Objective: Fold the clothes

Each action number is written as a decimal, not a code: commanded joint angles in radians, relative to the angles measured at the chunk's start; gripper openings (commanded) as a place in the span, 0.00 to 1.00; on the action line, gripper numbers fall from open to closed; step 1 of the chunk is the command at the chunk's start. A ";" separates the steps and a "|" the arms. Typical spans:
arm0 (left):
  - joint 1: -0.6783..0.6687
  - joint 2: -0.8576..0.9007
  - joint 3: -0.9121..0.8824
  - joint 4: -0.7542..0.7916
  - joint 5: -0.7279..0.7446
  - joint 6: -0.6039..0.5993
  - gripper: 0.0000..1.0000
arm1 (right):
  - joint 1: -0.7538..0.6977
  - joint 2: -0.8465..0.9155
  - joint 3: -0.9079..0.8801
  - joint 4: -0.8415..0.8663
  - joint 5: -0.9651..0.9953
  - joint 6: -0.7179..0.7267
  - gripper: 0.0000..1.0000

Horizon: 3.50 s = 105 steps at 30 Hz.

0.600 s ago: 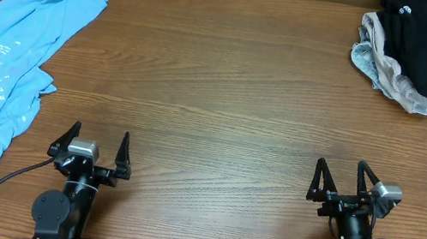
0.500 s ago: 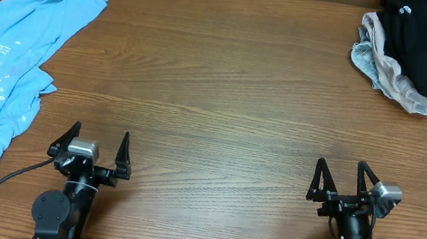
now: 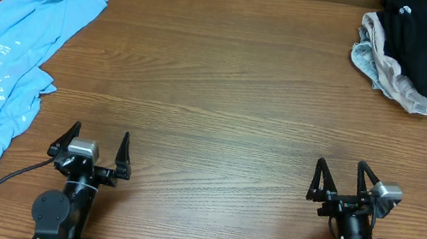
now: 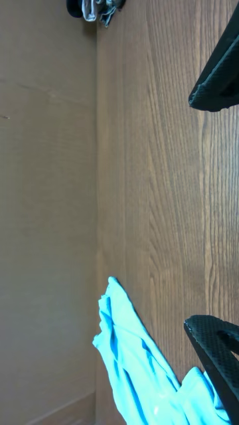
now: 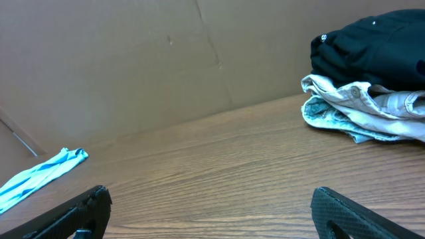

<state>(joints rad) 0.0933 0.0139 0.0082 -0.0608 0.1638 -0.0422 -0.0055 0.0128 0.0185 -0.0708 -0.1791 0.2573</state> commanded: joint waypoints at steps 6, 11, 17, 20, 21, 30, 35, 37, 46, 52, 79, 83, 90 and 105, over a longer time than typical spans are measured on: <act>0.005 -0.010 -0.003 -0.002 -0.010 0.013 1.00 | 0.005 -0.010 -0.011 0.005 -0.001 -0.001 1.00; 0.005 -0.010 -0.003 -0.002 -0.010 0.013 1.00 | 0.005 -0.010 -0.010 0.001 0.022 -0.006 1.00; 0.005 -0.010 -0.003 -0.002 -0.010 0.013 1.00 | 0.005 -0.010 -0.010 0.002 0.021 -0.005 1.00; 0.005 -0.010 -0.003 -0.002 -0.010 0.013 1.00 | 0.005 -0.010 -0.010 0.002 0.022 -0.005 1.00; 0.005 -0.010 -0.003 -0.002 -0.011 0.013 1.00 | 0.005 -0.010 -0.010 0.002 0.022 -0.006 1.00; 0.005 -0.010 -0.003 -0.002 -0.016 0.012 1.00 | 0.005 -0.010 -0.010 0.002 0.022 -0.005 1.00; 0.005 -0.010 -0.003 -0.002 -0.002 0.012 1.00 | 0.005 -0.010 -0.010 0.006 0.021 -0.001 1.00; 0.005 -0.010 -0.003 -0.002 -0.003 0.012 1.00 | 0.005 -0.010 -0.010 0.013 0.021 0.000 1.00; 0.005 -0.010 -0.003 0.046 0.088 -0.010 1.00 | 0.003 -0.010 -0.010 0.115 0.012 0.005 1.00; 0.005 -0.007 0.032 -0.037 0.089 -0.063 1.00 | 0.003 -0.003 0.029 0.137 -0.077 0.005 1.00; 0.005 1.187 1.034 -0.640 0.057 0.077 1.00 | 0.005 1.113 0.965 -0.430 -0.209 0.006 1.00; 0.005 1.365 1.035 -0.542 0.034 0.077 1.00 | 0.005 1.254 0.964 -0.336 -0.386 0.006 1.00; 0.053 1.601 1.035 -0.388 -0.138 0.042 0.94 | 0.009 1.457 0.964 -0.221 -0.596 0.007 0.95; 0.217 1.717 1.035 -0.273 -0.430 0.147 0.89 | 0.122 1.553 0.964 -0.200 -0.484 0.005 0.90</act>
<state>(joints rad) 0.2783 1.7042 1.0275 -0.3550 -0.1650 0.0357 0.0978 1.5665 0.9649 -0.2832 -0.6880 0.2638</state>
